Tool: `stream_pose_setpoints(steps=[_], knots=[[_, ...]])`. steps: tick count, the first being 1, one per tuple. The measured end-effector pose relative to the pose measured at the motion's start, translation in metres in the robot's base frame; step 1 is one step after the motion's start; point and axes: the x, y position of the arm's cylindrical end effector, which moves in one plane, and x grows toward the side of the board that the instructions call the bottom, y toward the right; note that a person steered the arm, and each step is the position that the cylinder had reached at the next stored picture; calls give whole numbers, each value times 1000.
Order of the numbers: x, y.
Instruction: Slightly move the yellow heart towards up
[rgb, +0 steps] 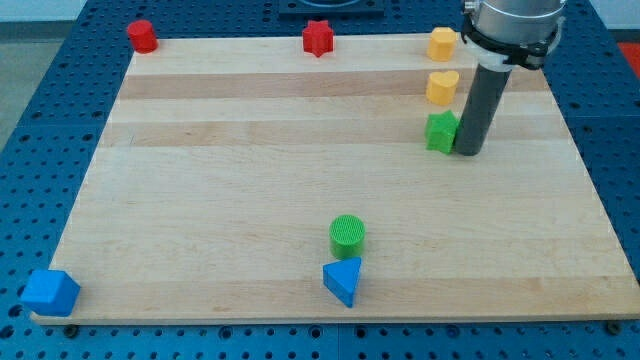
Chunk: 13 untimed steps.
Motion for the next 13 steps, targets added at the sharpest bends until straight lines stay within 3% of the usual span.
stream_pose_setpoints(steps=[2,5,10,13], knots=[[-7,32],[-111,51],[-108,61],[-54,63]])
